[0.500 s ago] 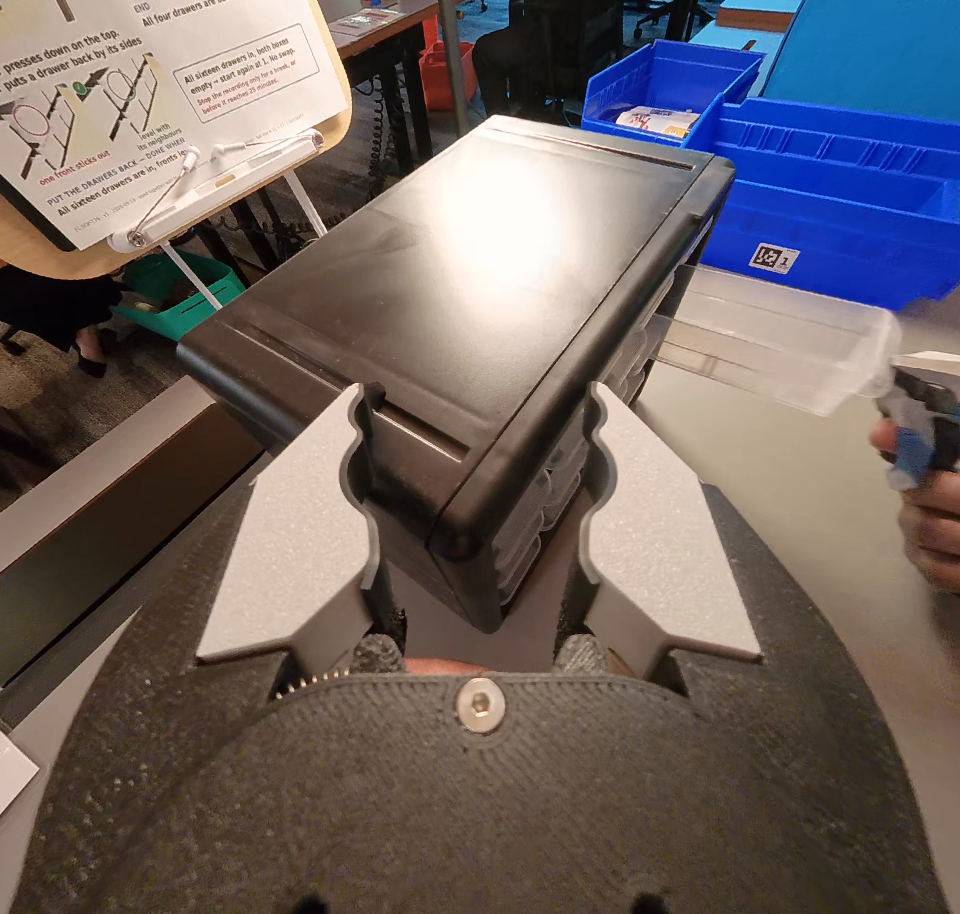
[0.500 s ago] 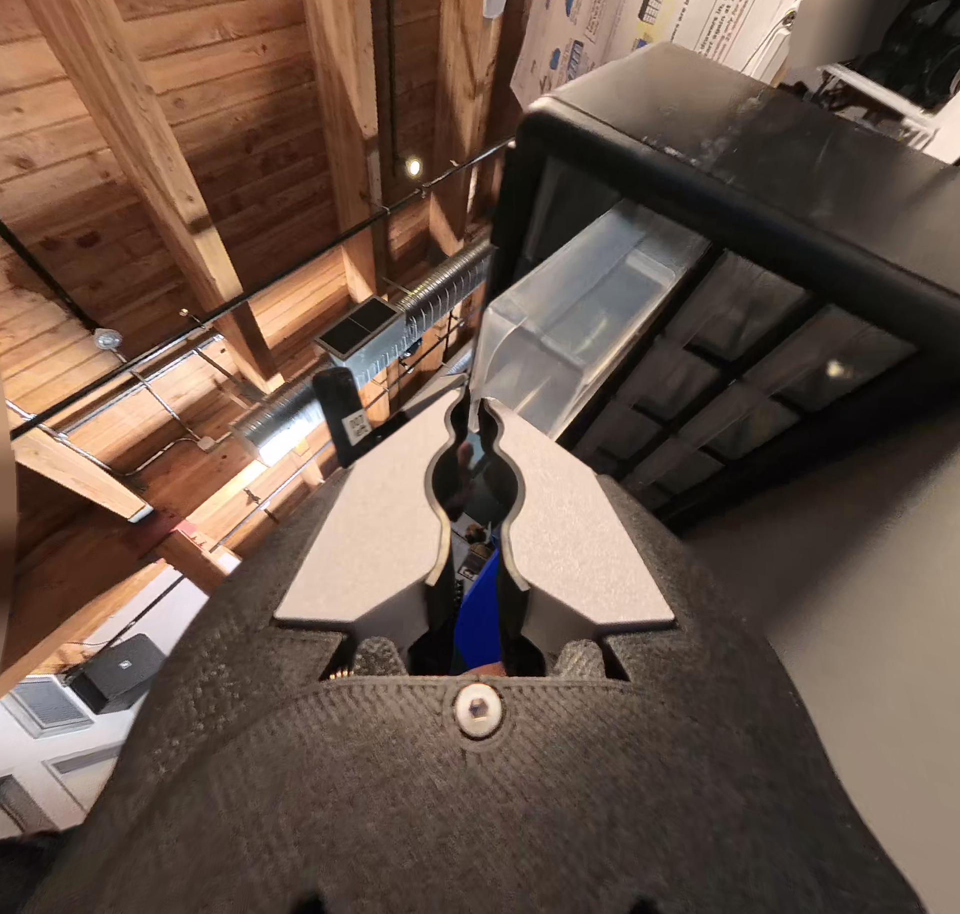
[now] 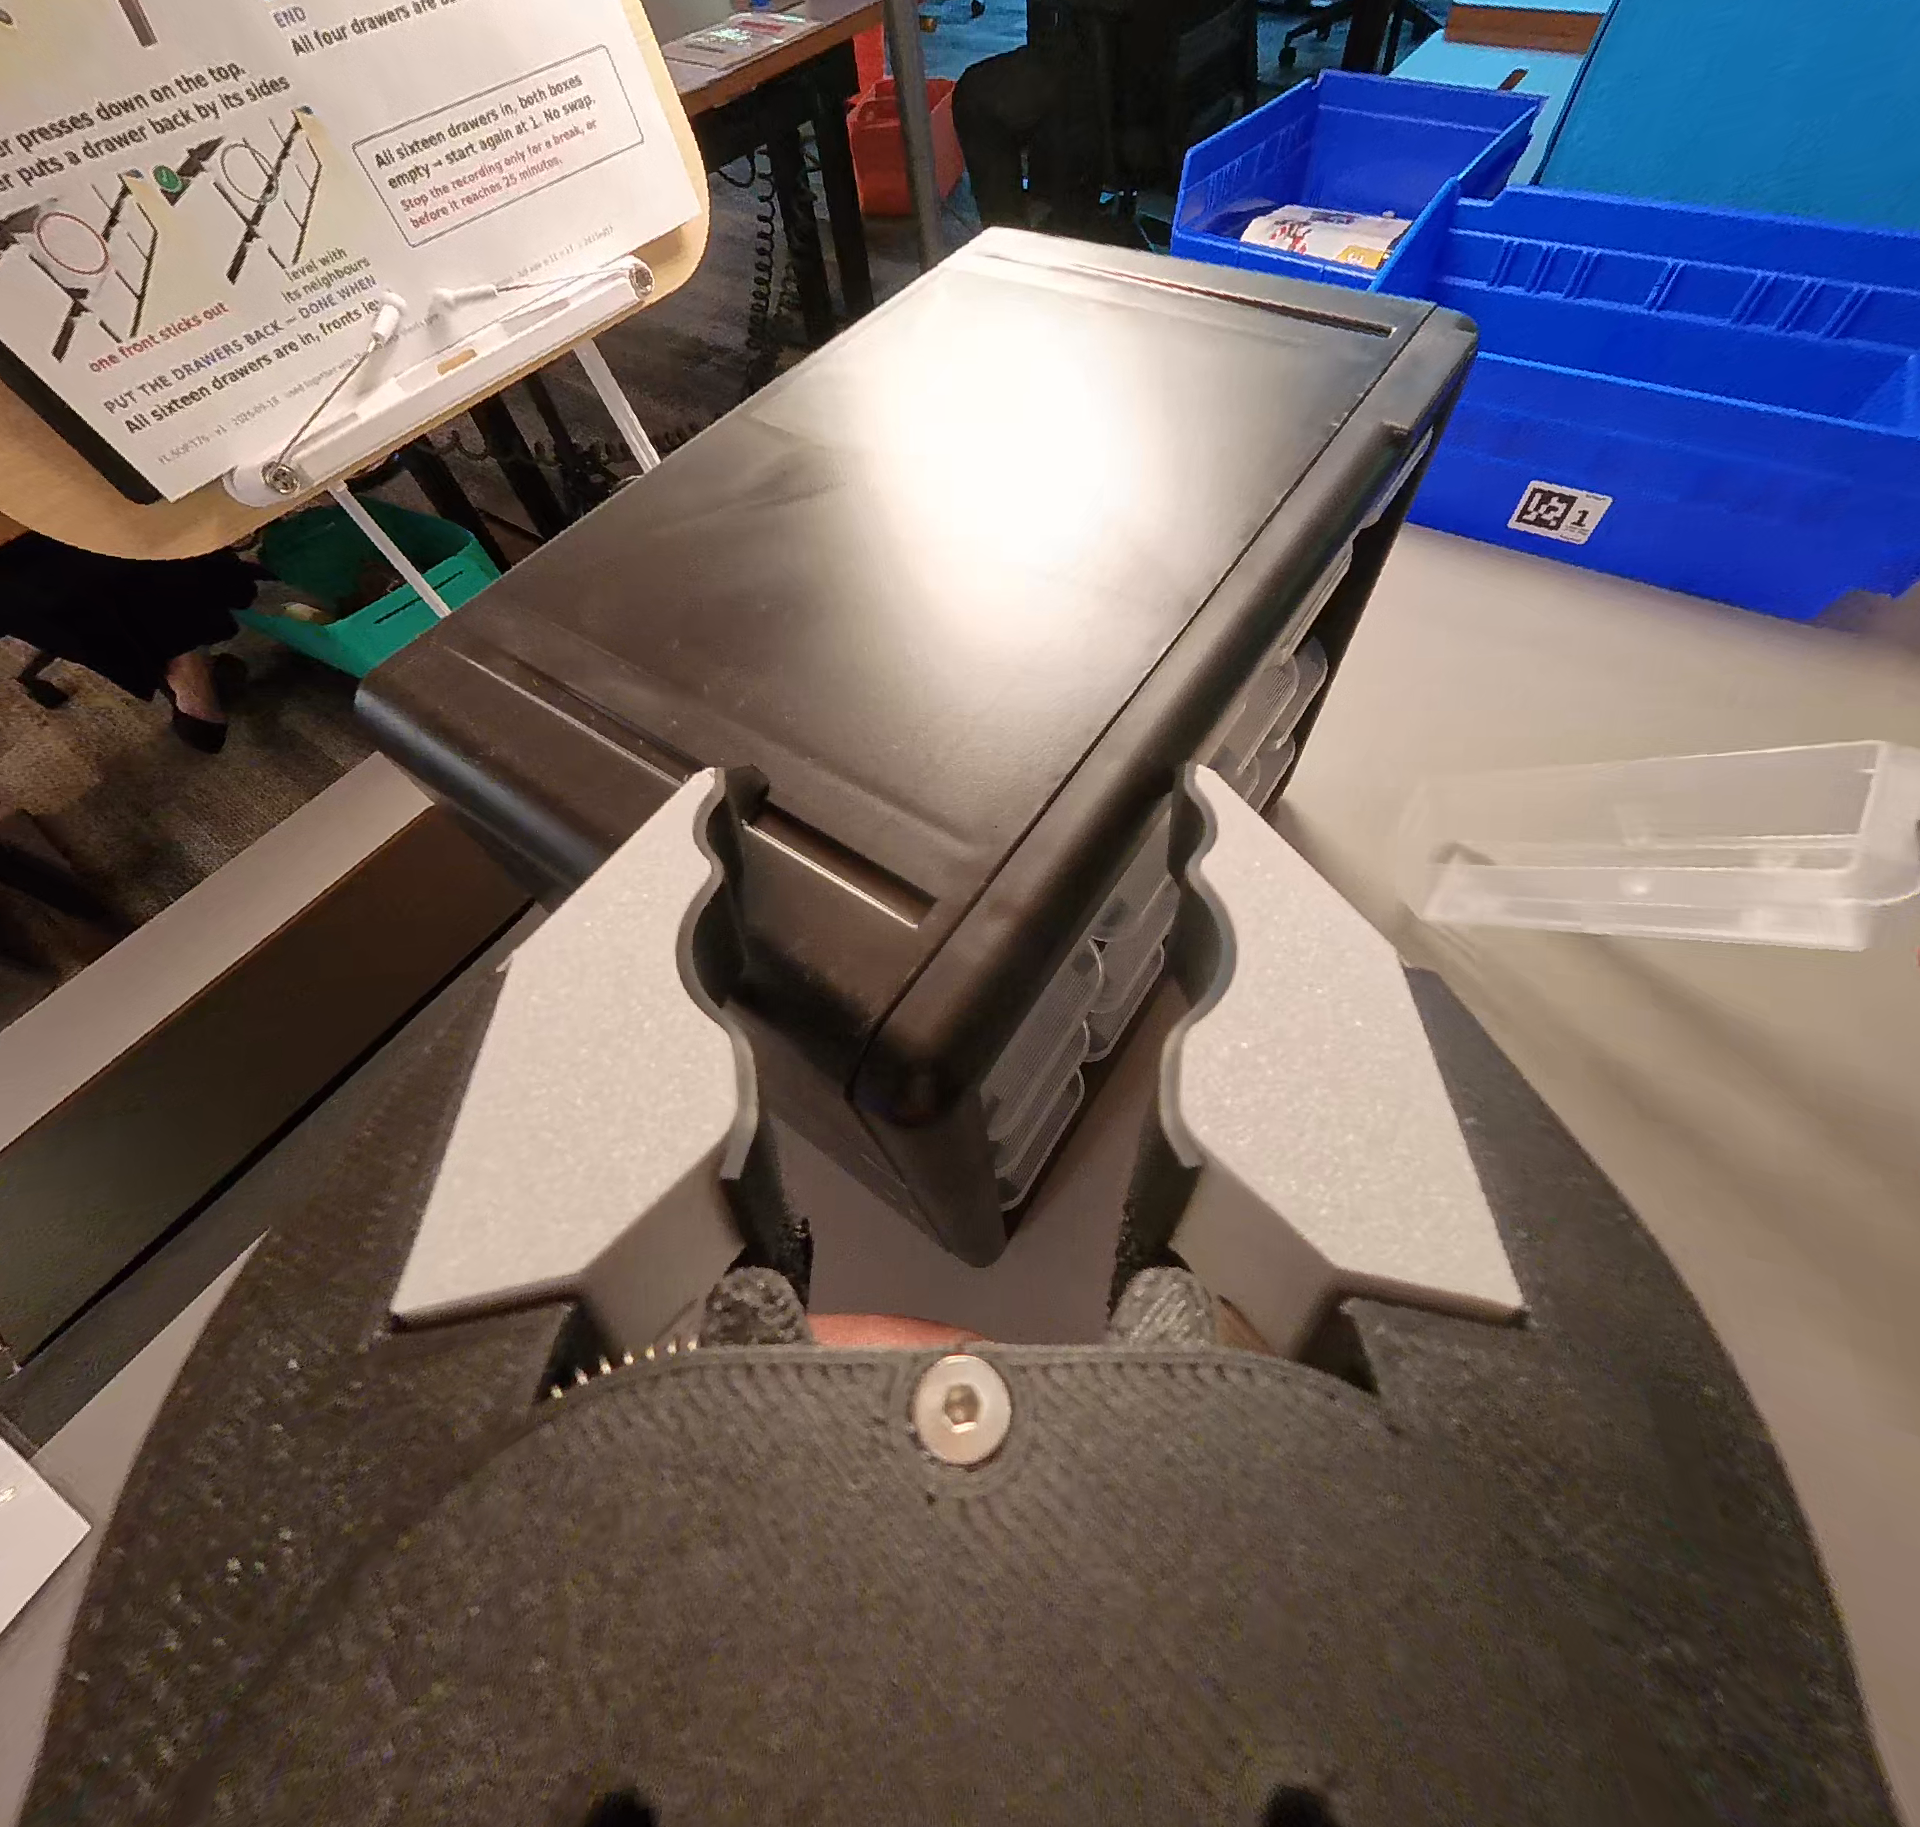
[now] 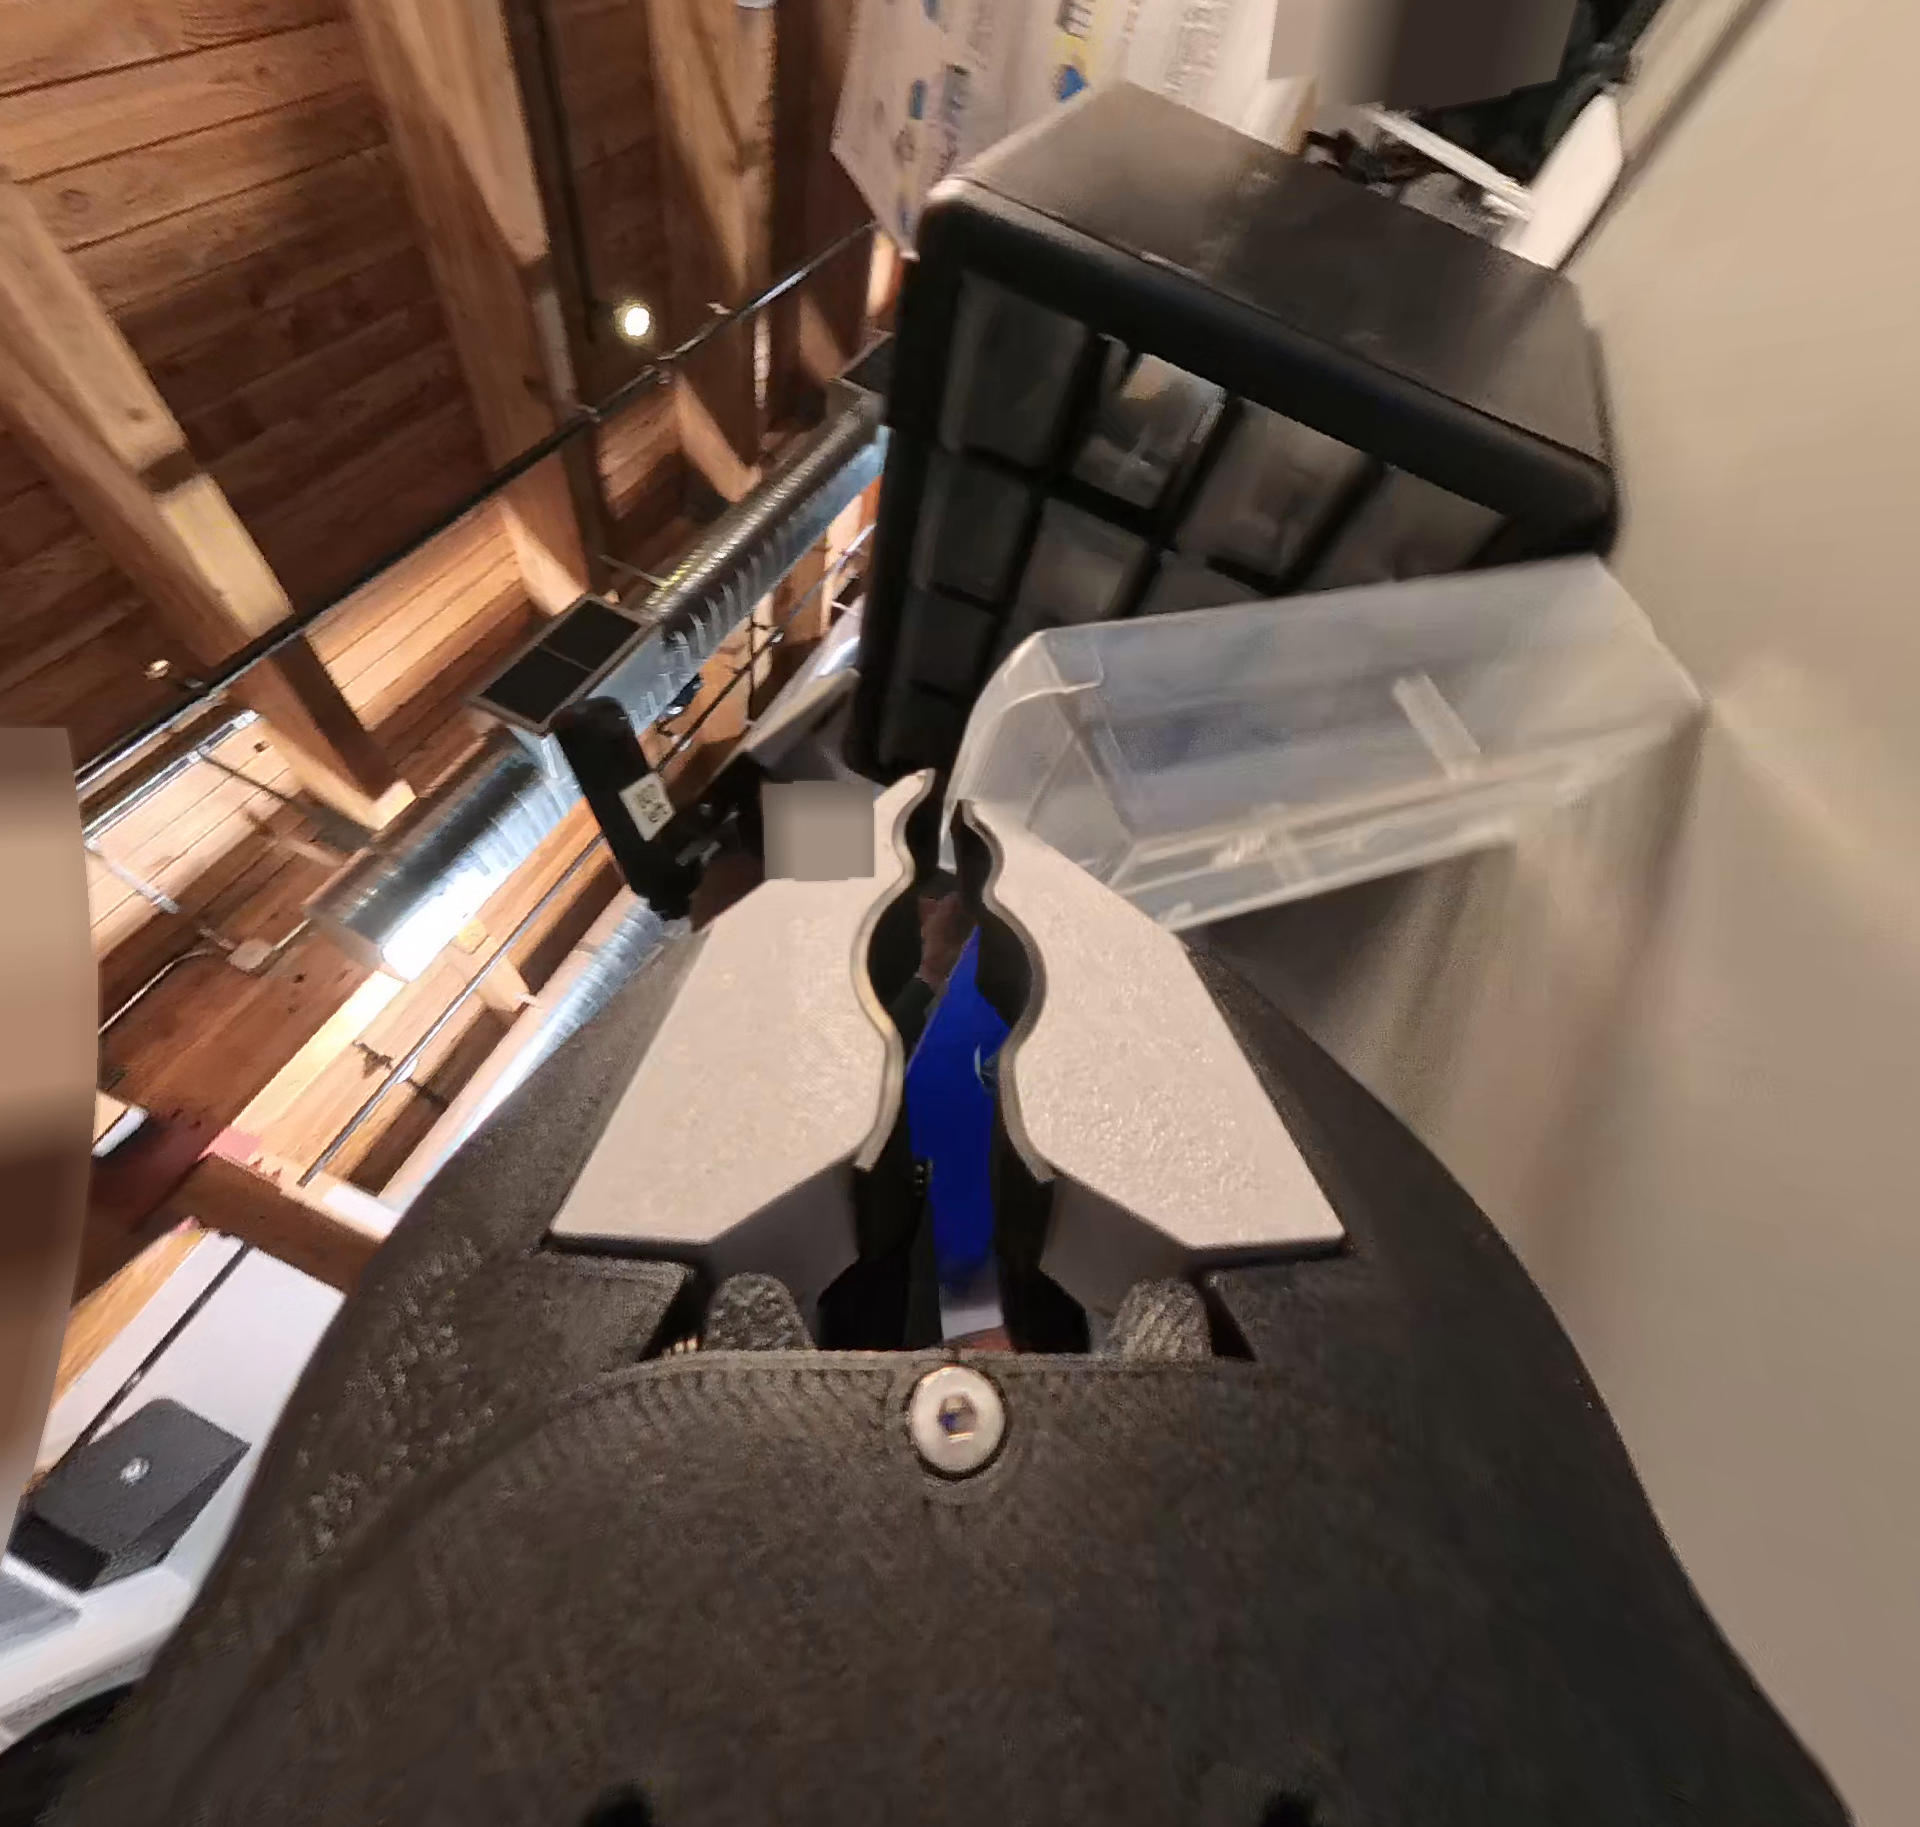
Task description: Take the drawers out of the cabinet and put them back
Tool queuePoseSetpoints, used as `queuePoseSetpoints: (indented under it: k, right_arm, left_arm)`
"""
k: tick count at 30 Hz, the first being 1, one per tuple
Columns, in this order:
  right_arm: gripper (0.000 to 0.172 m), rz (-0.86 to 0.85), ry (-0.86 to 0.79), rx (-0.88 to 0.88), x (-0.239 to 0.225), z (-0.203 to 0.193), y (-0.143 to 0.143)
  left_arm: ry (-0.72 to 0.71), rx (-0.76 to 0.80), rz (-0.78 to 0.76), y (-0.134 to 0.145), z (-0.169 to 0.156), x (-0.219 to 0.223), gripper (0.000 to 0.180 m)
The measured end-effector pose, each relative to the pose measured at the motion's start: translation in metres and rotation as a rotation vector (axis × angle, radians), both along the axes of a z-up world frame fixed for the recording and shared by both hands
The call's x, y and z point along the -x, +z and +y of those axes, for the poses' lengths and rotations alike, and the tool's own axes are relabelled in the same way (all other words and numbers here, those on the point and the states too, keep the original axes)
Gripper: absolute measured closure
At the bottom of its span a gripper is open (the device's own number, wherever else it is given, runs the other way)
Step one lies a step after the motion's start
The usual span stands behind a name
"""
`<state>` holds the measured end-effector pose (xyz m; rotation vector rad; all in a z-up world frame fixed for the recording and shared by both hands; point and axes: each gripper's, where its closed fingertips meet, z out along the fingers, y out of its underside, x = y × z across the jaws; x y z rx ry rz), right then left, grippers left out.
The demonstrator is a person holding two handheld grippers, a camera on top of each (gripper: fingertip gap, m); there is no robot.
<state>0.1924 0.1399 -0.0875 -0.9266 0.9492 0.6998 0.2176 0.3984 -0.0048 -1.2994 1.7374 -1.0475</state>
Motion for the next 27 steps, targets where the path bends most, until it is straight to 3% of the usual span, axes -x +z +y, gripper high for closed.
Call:
queuePoseSetpoints:
  k: [5, 7, 11, 14, 19, 22, 24, 27]
  right_arm:
    - [0.163, 0.111, 0.057, 0.238, 0.023, -0.007, -0.051]
    - [0.146, 0.122, 0.134, 0.307, 0.042, -0.008, -0.065]
    - [0.137, 0.041, 0.349, 0.445, 0.082, -0.014, -0.081]
    - [0.137, -0.190, 0.420, 0.508, 0.088, -0.022, -0.067]
    - [0.136, -0.878, 0.283, 0.799, 0.045, -0.022, -0.040]
    - [0.133, -1.221, 0.283, 0.999, 0.032, -0.012, -0.047]
    - [0.129, -1.350, 0.372, 1.079, 0.037, -0.005, -0.062]
    - [0.122, -1.389, 0.509, 1.128, 0.043, -0.002, -0.081]
  left_arm:
    - [-0.001, -0.001, -0.003, 0.000, 0.000, 0.000, 0.097]
    - [-0.002, -0.001, -0.003, 0.000, 0.000, 0.000, 0.097]
    - [-0.002, -0.003, -0.004, 0.000, 0.000, 0.000, 0.096]
    - [-0.002, -0.004, -0.003, 0.000, 0.000, 0.000, 0.096]
    - [0.001, -0.009, -0.002, 0.000, 0.000, -0.001, 0.095]
    - [0.004, -0.017, -0.001, -0.001, -0.001, -0.001, 0.095]
    - [0.005, -0.019, -0.001, -0.001, -0.001, -0.001, 0.095]
    - [0.005, -0.020, 0.000, -0.001, -0.001, -0.001, 0.095]
